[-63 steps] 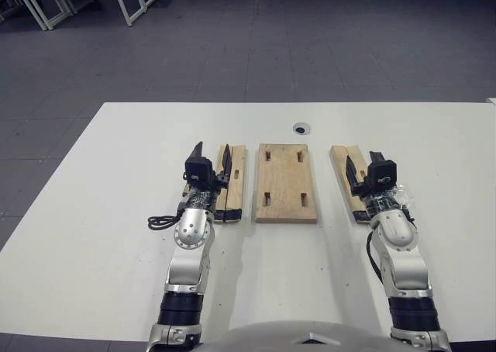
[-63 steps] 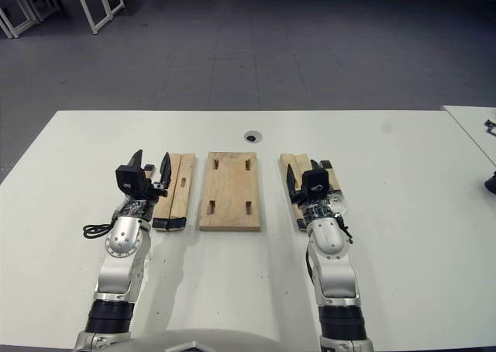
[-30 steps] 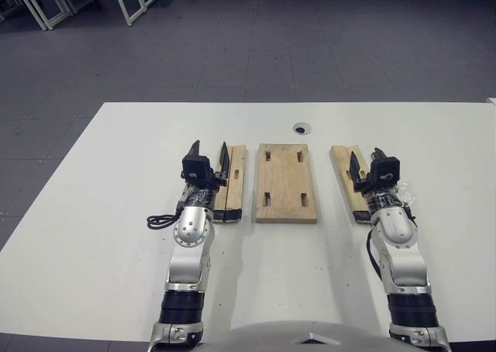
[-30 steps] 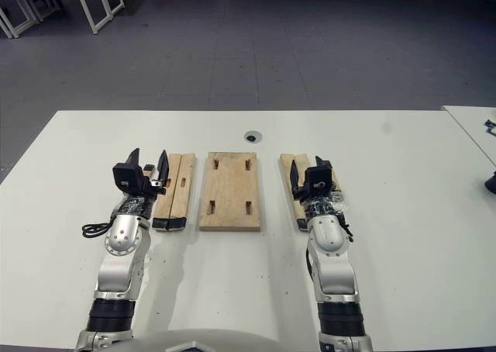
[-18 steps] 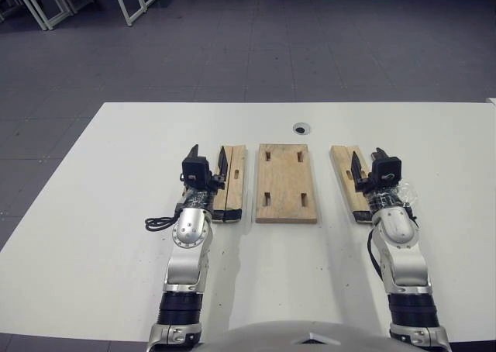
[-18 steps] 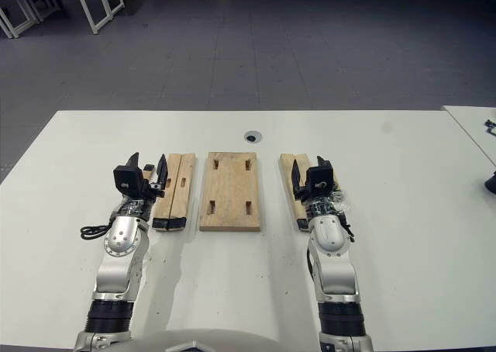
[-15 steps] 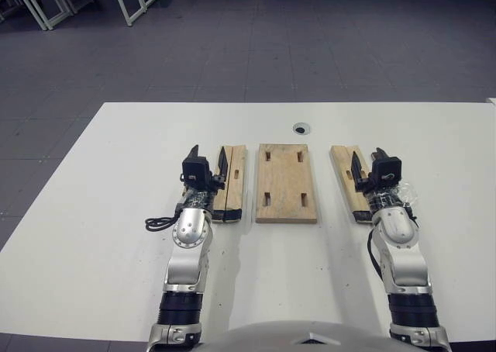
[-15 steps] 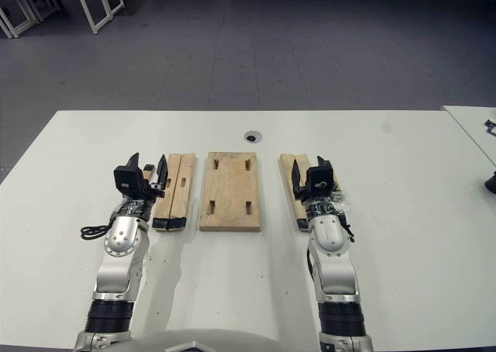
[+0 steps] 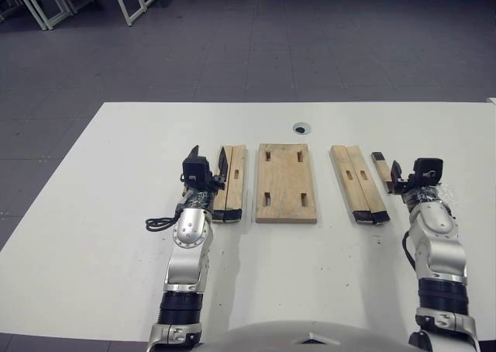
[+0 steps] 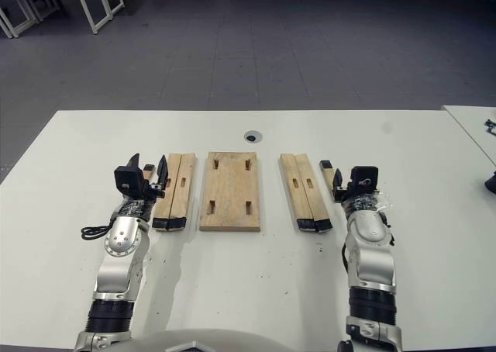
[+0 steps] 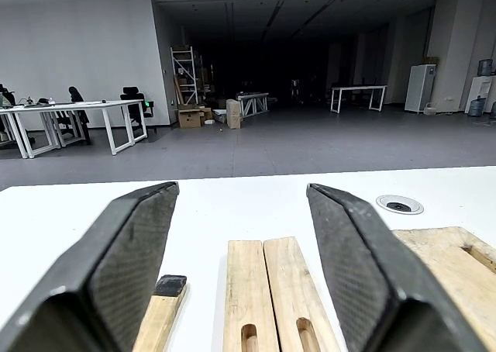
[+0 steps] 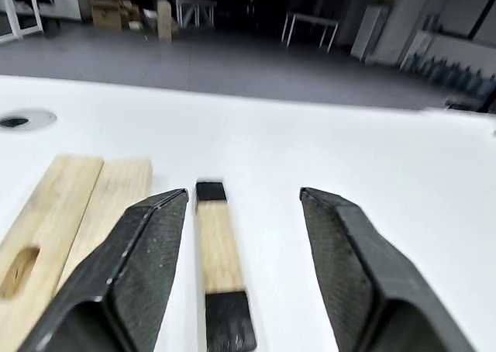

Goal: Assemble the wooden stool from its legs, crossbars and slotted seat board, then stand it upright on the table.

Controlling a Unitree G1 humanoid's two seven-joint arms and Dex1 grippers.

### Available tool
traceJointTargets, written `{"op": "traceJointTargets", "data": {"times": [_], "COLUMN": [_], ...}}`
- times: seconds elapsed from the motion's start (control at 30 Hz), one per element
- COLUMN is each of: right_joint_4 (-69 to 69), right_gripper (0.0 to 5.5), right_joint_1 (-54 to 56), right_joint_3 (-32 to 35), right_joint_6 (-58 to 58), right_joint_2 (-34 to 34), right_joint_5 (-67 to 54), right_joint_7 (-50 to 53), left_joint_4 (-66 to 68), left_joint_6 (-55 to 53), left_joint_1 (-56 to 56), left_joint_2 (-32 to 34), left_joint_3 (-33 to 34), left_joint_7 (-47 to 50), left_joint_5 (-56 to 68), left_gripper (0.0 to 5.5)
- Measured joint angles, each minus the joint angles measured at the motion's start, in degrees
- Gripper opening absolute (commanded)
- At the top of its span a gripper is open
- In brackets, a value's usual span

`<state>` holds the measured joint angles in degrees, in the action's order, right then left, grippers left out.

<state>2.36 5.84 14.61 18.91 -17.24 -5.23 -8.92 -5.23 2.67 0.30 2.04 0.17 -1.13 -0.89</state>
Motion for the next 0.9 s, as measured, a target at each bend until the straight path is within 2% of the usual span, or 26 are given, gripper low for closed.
{"op": "traceJointTargets", "data": {"times": [0.1,0.23,0.47,0.6,0.67,0.77,0.9], "right_joint_4": [3.87,8.24,12.69,13.05,13.09,8.94,-0.85], "right_gripper": [2.66,2.66,1.31,1.29,1.29,1.29,1.29], "right_joint_1": [-0.11,-0.14,3.49,4.06,4.17,4.79,6.10], "right_joint_3": [-0.80,-2.23,-2.61,-2.12,-1.70,-1.88,-6.59], "right_joint_6": [2.95,4.92,6.44,6.86,4.99,-4.74,-10.67], "right_joint_2": [-3.64,-5.61,-6.57,-5.74,-4.81,-4.50,-6.95], "right_joint_5": [-1.66,-1.65,-1.79,-3.15,-3.70,-2.63,-2.83], "right_joint_7": [-6.23,-9.08,-10.35,-10.15,-9.15,-8.37,-16.56], "left_joint_4": [0.01,0.04,0.05,0.14,-0.23,-3.30,-8.17], "left_joint_6": [-0.01,-0.02,-0.04,-1.33,-3.63,-13.51,-27.43], "left_joint_1": [0.01,0.03,0.18,0.18,0.14,-0.34,-2.01], "left_joint_2": [-0.17,-0.22,-0.42,-1.67,-2.93,-5.25,-5.14], "left_joint_3": [0.00,0.12,0.51,0.71,0.73,1.86,5.29], "left_joint_7": [0.02,0.02,0.02,-0.47,-2.40,-8.38,-12.23], "left_joint_5": [0.00,0.02,0.14,3.15,7.55,23.17,42.41], "left_gripper": [3.05,3.05,3.08,3.08,3.08,3.08,3.08]}}
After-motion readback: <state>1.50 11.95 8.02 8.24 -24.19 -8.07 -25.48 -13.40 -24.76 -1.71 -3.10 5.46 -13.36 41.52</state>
